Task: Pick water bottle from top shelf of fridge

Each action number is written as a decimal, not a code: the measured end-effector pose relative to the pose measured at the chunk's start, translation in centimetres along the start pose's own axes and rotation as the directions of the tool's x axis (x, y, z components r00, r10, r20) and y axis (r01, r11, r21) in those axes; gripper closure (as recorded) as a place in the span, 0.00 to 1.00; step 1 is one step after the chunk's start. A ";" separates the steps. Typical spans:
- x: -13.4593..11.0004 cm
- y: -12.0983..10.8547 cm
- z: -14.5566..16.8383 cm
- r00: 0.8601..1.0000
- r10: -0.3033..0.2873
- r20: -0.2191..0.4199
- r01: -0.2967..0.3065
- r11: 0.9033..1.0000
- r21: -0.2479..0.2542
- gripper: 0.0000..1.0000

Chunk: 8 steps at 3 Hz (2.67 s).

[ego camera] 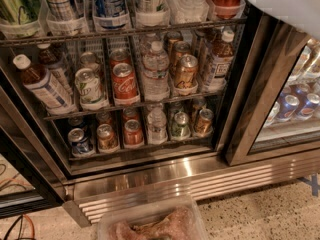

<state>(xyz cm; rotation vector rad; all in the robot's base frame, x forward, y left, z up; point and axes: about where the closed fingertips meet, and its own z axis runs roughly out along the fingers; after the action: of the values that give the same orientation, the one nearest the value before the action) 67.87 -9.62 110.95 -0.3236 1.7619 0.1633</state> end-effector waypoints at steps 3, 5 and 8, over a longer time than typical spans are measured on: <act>-3.1 1.3 -0.9 0.996 -0.093 -0.019 0.092 0.995 -0.049 1.00; -1.4 1.1 -3.6 0.993 -0.059 -0.102 0.053 0.997 -0.057 1.00; 2.7 3.2 -8.1 0.974 0.009 -0.227 -0.031 0.995 -0.093 1.00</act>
Offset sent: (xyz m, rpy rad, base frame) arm -0.0014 0.0130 0.0256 -0.0860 0.0068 0.0642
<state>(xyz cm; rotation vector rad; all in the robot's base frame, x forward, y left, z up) 58.80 -9.22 109.82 -0.4076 1.9869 0.2339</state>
